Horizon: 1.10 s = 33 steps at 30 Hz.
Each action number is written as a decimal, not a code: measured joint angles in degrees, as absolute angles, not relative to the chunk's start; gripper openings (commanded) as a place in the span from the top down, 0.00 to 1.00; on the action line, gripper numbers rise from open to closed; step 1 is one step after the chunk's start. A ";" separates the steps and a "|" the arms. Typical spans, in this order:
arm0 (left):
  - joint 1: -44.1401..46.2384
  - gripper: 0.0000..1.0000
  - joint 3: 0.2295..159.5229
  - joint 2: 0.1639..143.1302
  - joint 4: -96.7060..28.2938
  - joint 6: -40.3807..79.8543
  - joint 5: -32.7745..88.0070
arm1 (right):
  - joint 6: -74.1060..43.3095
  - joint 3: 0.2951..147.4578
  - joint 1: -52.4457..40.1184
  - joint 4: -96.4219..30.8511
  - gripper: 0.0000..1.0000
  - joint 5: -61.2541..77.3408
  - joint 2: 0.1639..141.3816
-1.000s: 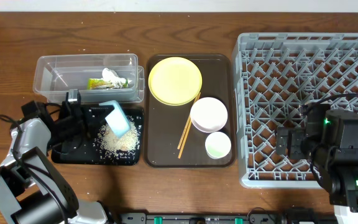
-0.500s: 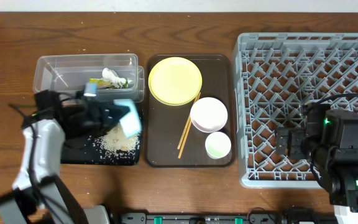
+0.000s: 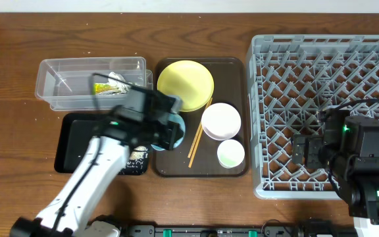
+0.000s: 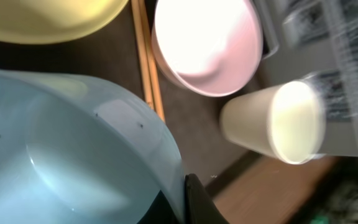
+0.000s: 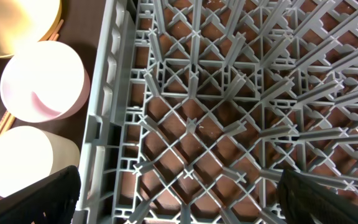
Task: Sort waste into correct bins and load items into the dishwasher rack
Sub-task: 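Set the emptied blue bowl back on the brown tray with the left gripper, then grasp the white cup with the left gripper and lift it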
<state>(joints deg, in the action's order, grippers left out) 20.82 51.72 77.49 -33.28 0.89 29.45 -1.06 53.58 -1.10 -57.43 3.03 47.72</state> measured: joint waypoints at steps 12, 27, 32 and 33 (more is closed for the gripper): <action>31.29 0.74 51.77 89.19 -29.74 1.76 14.50 | -1.06 53.58 -1.10 -57.43 0.01 3.03 47.72; 31.70 0.44 54.43 78.56 -25.17 2.37 20.75 | -1.06 53.58 -1.10 -57.43 0.01 3.03 47.72; 34.81 0.44 54.89 79.83 -25.06 2.59 22.85 | -1.08 53.58 -1.10 -57.45 0.01 3.01 47.72; 35.75 0.45 54.89 81.01 -25.08 2.63 23.09 | -1.06 53.58 -1.10 -57.45 0.01 3.03 47.72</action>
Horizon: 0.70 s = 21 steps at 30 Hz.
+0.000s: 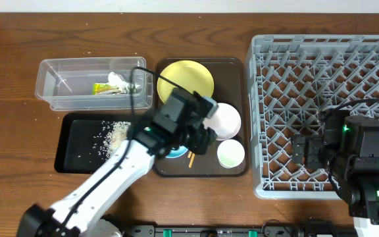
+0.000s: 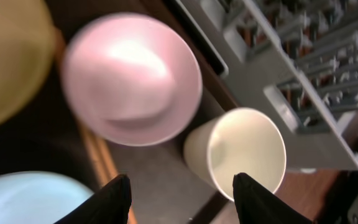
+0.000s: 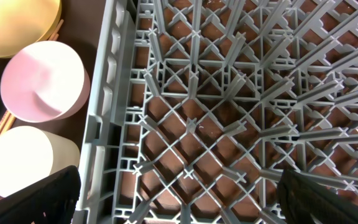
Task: Sort waste into correct bins and load items into the dishwasher rack
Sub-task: 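Grasp the white cup with the left gripper and lift it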
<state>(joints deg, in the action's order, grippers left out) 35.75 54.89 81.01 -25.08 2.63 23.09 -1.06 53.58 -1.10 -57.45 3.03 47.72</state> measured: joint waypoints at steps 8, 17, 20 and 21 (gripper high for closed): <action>41.76 0.71 54.89 91.33 -24.18 3.18 23.90 | -1.08 53.58 -1.10 -57.63 0.01 3.01 47.72; 42.65 0.94 54.87 94.63 -23.97 3.20 23.86 | -1.08 53.58 -1.10 -57.63 0.01 3.03 47.72; 41.60 0.94 54.87 93.54 -24.40 3.66 23.83 | -1.06 53.58 -1.10 -57.65 0.01 2.96 47.72; 40.91 0.94 54.87 92.55 -24.71 4.10 23.81 | -1.08 53.58 -1.10 -57.63 0.01 2.79 47.72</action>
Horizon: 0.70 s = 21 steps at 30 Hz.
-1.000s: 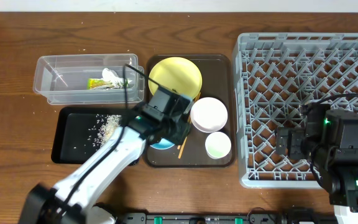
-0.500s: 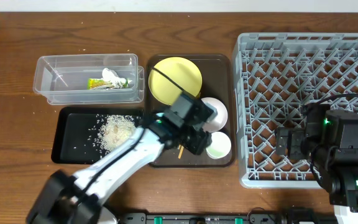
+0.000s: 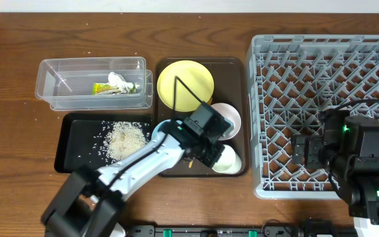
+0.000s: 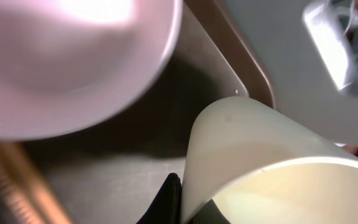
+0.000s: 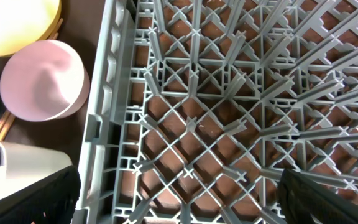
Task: Sort waste into correct bins and load items into the dishwasher rack
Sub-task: 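Grasp the white cup with the left gripper and lift it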
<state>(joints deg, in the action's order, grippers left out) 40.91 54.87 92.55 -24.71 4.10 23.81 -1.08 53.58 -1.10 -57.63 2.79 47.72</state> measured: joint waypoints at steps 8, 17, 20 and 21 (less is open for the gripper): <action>28.84 0.94 54.92 79.37 -20.62 12.08 26.92 | -3.18 53.58 -1.10 -55.42 0.01 0.89 47.77; 17.10 0.94 54.98 82.59 -3.86 31.70 48.36 | 3.20 53.63 -1.15 -55.64 0.01 27.70 52.90; 17.37 0.94 54.98 85.34 0.40 35.29 58.98 | 6.81 53.63 -1.15 -55.33 0.01 35.81 56.38; 17.54 0.94 54.98 85.95 0.95 36.10 61.47 | 7.94 53.63 -1.15 -54.85 0.01 38.00 57.56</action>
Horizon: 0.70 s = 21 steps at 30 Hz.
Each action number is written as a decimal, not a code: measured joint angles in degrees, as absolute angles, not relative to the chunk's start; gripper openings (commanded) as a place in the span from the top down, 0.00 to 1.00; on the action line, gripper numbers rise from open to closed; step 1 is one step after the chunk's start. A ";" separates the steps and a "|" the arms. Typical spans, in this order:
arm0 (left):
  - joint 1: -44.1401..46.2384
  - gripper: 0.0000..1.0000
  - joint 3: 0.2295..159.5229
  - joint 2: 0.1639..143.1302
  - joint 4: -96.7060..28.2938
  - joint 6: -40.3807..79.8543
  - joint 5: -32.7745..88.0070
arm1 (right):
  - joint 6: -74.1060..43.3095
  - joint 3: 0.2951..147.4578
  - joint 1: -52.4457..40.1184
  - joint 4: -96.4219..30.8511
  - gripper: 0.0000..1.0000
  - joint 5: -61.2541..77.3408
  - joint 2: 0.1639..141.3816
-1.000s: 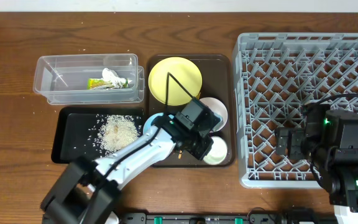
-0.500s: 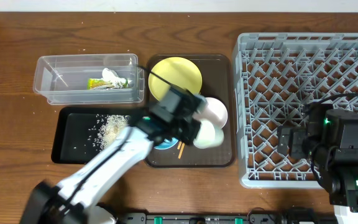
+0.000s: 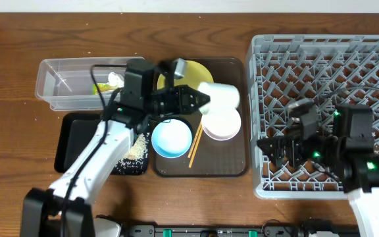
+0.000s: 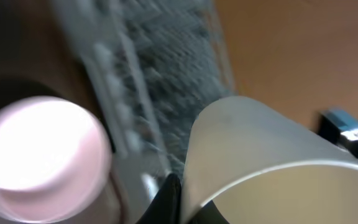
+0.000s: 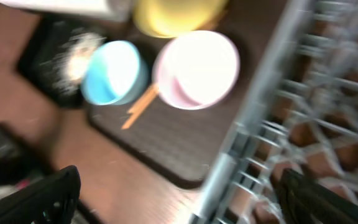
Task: Sort waste into correct bins and load items into the dishwasher rack
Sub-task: 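Grasp the white cup with the left gripper and lift it, then hand the white cup from the left gripper to the right gripper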
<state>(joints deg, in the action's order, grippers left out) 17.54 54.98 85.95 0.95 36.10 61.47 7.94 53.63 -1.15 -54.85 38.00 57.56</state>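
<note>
My left gripper (image 3: 201, 100) is shut on the rim of a cream cup (image 3: 220, 94), held on its side above the brown tray (image 3: 237, 168). In the left wrist view the cup (image 4: 272, 168) fills the lower right. On the tray lie a pink bowl (image 3: 221, 124), a blue bowl (image 3: 172, 139), a yellow plate (image 3: 193, 74) and chopsticks (image 3: 195, 146). The grey dishwasher rack (image 3: 328, 79) stands at the right. My right gripper (image 3: 278, 145) is open over the rack's left edge, with nothing between its fingers. Its blurred view shows the pink bowl (image 5: 196, 68) and blue bowl (image 5: 114, 71).
A clear bin (image 3: 64, 82) with scraps of waste stands at the back left. In front of it a black tray (image 3: 77, 141) holds scattered rice. The left arm crosses over both. The rack's near left rim (image 5: 263, 134) runs through the right wrist view.
The cream cup has left the tray's front right corner and now hangs sideways in my left gripper over the tray's back. My right gripper has turned left toward the tray.
My left gripper first held the blue bowl at the tray's left edge. Then the bowl lay on the tray and the gripper stood open above the pink bowl and cup. Then its fingers were at the cup's rim, and now the cup is lifted.
</note>
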 measured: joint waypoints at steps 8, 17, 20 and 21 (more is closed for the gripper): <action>20.88 0.94 54.98 87.44 1.56 38.96 73.10 | 13.63 53.63 -1.15 -46.52 0.01 53.60 66.46; 22.96 0.94 54.98 87.44 1.78 39.38 74.72 | 14.81 53.63 -1.15 -39.92 0.01 68.01 70.13; 23.20 0.94 54.98 87.44 2.02 40.38 75.13 | 14.81 53.63 -1.15 -39.55 0.02 70.32 70.13; 23.20 0.94 54.98 87.44 2.28 40.80 75.26 | 14.81 53.63 -1.15 -39.53 0.02 70.91 70.13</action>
<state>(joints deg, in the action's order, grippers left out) 23.20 54.98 87.44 2.28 40.80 75.26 14.81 53.63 -1.15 -39.53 70.91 70.13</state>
